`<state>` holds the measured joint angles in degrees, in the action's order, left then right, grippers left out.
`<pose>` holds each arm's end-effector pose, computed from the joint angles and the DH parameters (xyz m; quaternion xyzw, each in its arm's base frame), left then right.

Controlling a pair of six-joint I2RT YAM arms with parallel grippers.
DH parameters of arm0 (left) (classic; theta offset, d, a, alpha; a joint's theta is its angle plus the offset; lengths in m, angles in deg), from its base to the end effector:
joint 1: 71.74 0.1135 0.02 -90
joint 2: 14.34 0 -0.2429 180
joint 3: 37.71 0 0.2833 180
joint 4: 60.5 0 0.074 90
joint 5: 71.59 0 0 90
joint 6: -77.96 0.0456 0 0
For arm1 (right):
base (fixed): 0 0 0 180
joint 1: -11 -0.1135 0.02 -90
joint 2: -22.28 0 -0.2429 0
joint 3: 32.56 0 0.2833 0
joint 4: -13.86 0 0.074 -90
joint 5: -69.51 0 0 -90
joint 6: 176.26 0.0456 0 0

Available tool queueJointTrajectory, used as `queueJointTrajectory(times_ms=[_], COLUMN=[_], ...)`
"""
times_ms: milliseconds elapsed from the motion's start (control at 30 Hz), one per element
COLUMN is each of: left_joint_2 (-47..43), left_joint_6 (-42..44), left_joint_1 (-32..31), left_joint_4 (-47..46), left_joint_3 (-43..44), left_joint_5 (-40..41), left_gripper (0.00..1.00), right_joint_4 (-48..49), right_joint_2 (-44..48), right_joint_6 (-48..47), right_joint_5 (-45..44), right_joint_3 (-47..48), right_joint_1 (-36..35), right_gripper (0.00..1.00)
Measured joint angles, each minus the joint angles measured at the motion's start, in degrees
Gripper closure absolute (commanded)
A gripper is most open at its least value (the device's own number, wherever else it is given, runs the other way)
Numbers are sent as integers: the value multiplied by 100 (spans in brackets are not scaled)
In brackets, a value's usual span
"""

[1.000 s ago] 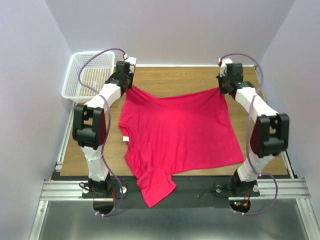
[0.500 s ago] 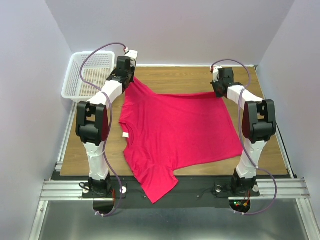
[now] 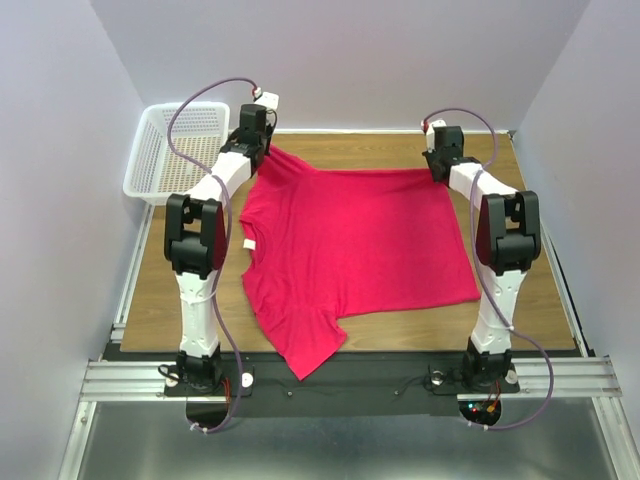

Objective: Fold and stack the t-shirts
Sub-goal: Flatten the tshirt out, then fold the tshirt

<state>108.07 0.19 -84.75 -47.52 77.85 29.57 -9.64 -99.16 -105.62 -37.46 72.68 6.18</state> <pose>0.5312 -0.1137 0.2445 0.1234 0.8070 0.0757 0.5726 0.5086 0.0295 0.1666 -0.1262 0.8886 -0.1857 0.4001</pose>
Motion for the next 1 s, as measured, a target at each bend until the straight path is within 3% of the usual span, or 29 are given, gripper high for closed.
queueJointTrajectory(times_ms=[433,1000], left_joint_2=[380,-1263], left_joint_6=[-37,-516], left_joint_1=[0,-9], left_joint_4=[258,1113], left_joint_3=[330,-975], left_joint_5=[-48,76], left_gripper=[99,99], right_joint_4=[120,278], right_joint_2=[-415,282], right_joint_6=[-31,-81], right_joint_5=[-155,-205], right_joint_3=[378,-367], right_joint_1=[31,31], right_gripper=[99,99])
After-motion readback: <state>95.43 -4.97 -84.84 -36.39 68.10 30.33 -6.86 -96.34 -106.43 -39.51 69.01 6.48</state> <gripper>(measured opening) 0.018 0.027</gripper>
